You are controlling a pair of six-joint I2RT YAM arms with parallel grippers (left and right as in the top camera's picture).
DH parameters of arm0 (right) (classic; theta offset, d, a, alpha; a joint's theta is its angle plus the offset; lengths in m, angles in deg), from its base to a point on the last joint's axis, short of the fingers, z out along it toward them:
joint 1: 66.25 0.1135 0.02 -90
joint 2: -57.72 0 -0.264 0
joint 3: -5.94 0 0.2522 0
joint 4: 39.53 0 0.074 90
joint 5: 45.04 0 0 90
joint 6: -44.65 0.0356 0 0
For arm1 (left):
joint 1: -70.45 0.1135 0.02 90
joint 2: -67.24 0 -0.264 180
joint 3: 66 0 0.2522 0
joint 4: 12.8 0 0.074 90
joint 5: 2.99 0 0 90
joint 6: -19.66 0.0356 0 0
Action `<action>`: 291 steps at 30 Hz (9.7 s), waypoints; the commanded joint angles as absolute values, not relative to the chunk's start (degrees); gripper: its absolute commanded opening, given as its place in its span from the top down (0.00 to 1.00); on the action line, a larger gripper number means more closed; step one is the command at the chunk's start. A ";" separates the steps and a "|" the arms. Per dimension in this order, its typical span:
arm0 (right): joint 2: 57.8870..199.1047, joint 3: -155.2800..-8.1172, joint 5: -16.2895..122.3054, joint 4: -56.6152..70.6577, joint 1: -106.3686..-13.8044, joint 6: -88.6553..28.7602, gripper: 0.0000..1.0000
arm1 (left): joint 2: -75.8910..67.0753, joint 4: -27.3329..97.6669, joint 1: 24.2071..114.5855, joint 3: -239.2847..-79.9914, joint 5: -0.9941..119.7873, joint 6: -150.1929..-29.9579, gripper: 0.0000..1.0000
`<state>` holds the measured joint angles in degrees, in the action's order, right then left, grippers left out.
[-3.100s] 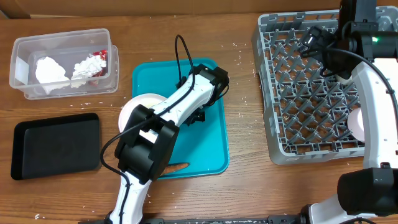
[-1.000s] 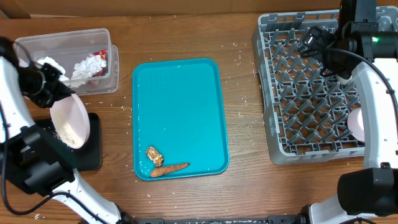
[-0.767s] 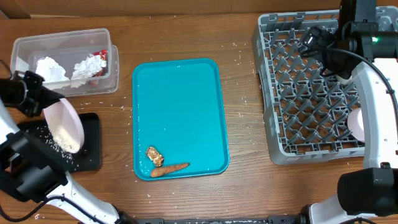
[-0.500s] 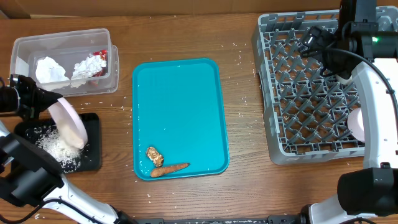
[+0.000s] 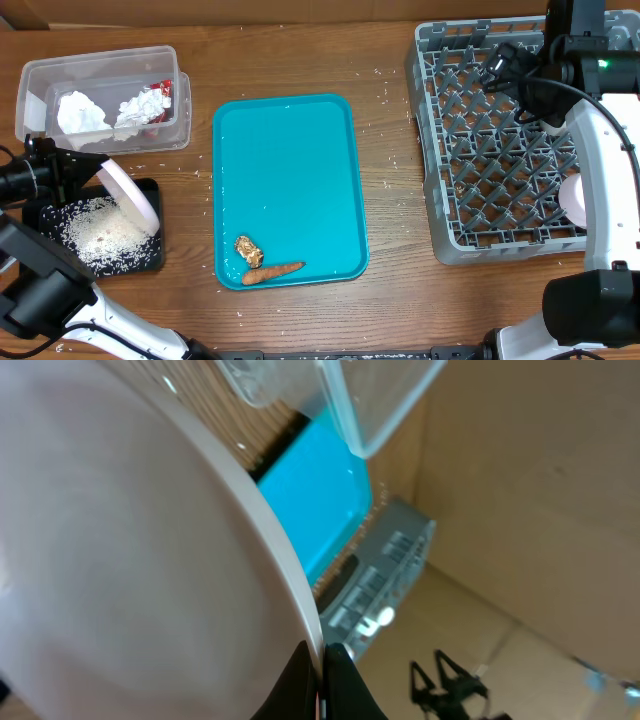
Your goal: Sort waste into correct bins and load items into the dishwasher
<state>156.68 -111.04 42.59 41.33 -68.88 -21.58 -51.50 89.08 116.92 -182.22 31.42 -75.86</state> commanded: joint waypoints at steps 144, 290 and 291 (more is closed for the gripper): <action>175.87 -110.87 48.80 28.76 -38.50 -23.04 0.04 | -49.66 80.44 77.93 -208.90 107.70 -108.71 0.00; 164.75 -112.70 17.46 34.77 -17.56 -7.17 0.00 | -49.66 80.44 77.93 -208.90 107.70 -108.71 0.00; 163.13 -113.34 15.71 35.34 -19.16 -7.13 0.00 | -49.66 80.44 77.93 -208.90 107.70 -108.71 0.00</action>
